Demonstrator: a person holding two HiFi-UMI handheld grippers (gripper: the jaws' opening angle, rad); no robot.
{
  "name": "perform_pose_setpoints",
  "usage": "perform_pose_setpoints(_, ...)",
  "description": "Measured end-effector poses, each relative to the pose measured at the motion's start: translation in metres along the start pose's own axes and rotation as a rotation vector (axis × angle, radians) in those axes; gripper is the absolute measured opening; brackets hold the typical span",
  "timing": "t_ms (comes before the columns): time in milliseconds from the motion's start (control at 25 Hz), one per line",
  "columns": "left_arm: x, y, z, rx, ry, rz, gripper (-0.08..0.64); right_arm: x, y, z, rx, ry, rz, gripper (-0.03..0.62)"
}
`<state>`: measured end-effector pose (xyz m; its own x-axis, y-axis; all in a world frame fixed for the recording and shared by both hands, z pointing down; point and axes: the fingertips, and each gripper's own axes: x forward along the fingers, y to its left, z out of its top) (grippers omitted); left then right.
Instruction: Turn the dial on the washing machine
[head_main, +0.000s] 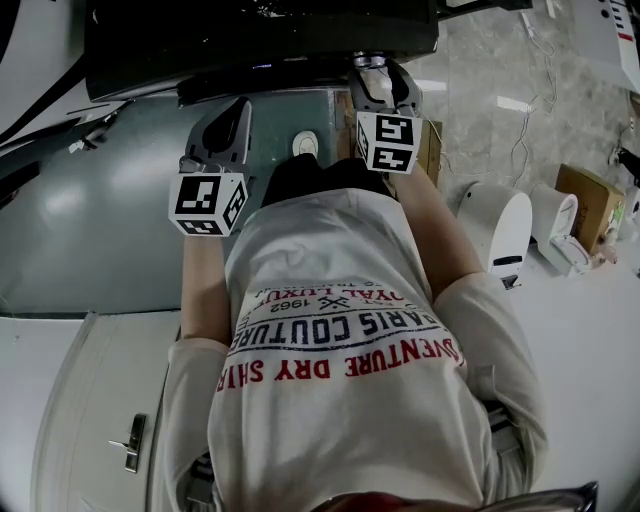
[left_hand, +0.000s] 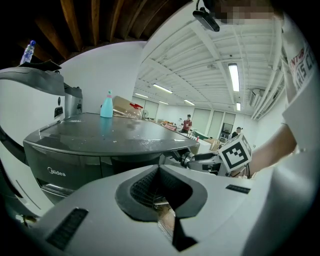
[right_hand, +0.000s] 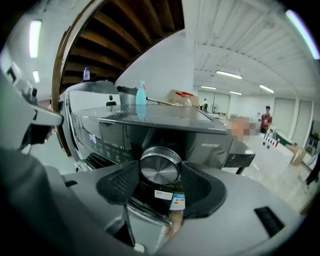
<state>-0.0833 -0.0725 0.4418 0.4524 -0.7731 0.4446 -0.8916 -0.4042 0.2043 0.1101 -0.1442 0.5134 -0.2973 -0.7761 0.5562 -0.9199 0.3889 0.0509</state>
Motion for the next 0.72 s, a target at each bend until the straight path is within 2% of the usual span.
perform_pose_setpoints(120,0.005,0.001,0.003,0.004,-0.004,-0.004,0.015,0.001,-0.002,0.0,0.083,-0.006,0.048,0.279)
perform_pose_setpoints(280,0.009,-0.002,0.007,0.012,-0.011,-0.009,0.015,0.001,-0.002,0.0,0.086,-0.01,0.051,0.279)
perform_pose_setpoints(360,0.01,-0.003,0.008,0.018,-0.012,-0.011,0.015,-0.001,-0.001,0.002,0.016,-0.014,0.024,0.279)
perform_pose_setpoints(480,0.009,-0.001,0.008,0.017,-0.009,-0.004,0.015,-0.008,0.007,0.011,-0.183,-0.058,-0.062,0.279)
perform_pose_setpoints(560,0.007,0.0,0.007,0.014,-0.007,0.002,0.015,-0.012,0.014,0.012,-0.303,-0.081,-0.091,0.281)
perform_pose_setpoints(720,0.004,0.003,0.003,0.008,0.001,0.012,0.015,-0.007,0.017,0.001,-0.428,-0.046,-0.124,0.281)
